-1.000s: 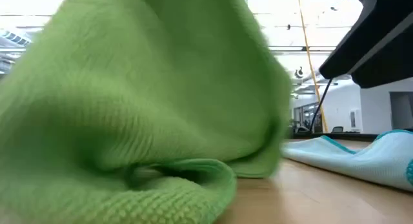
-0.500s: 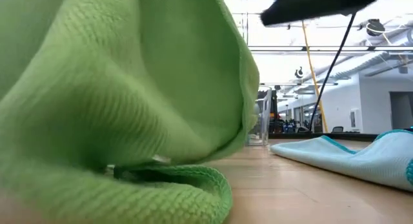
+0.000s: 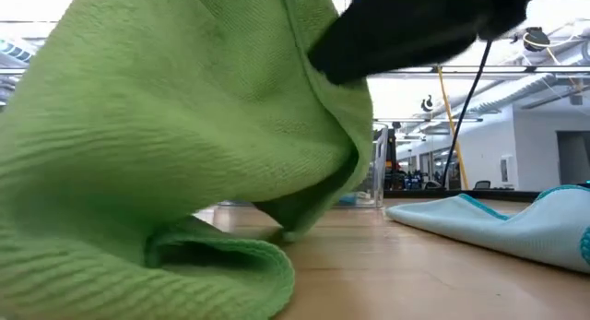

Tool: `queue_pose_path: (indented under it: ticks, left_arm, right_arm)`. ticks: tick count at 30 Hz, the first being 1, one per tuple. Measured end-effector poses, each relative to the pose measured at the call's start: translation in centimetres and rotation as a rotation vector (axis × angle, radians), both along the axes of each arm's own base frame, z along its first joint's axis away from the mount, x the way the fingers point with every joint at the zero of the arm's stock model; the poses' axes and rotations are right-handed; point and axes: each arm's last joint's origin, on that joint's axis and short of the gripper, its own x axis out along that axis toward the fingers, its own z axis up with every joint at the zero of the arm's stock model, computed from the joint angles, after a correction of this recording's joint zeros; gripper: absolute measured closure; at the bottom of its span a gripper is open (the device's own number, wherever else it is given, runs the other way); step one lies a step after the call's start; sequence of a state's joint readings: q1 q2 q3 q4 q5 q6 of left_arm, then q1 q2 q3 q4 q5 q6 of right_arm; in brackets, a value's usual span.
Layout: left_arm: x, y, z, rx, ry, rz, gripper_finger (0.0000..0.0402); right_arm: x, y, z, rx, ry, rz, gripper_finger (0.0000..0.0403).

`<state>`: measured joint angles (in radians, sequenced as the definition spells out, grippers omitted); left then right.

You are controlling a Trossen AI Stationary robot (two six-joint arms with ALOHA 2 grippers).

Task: Fold microfiber towels
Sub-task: Fold the green microfiber cloth

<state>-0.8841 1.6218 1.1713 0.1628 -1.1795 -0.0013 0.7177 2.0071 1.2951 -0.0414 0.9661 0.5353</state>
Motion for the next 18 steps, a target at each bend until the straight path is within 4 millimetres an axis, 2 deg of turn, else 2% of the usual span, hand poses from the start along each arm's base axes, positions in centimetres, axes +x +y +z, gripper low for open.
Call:
queue_pose_path:
  ticks: [14, 18]
  left_arm:
    - [-0.1, 0.0, 0.0, -0.007, -0.002, -0.002, 0.0396]
    - [-0.1, 0.0, 0.0, -0.007, -0.002, -0.002, 0.0392]
  right_arm:
    - [-2.2, -3.6, -4.8, 0.077, 0.054, -0.122, 0.0227]
    - [-2.5, -4.0, -5.5, 0.130, 0.077, -0.115, 0.0235]
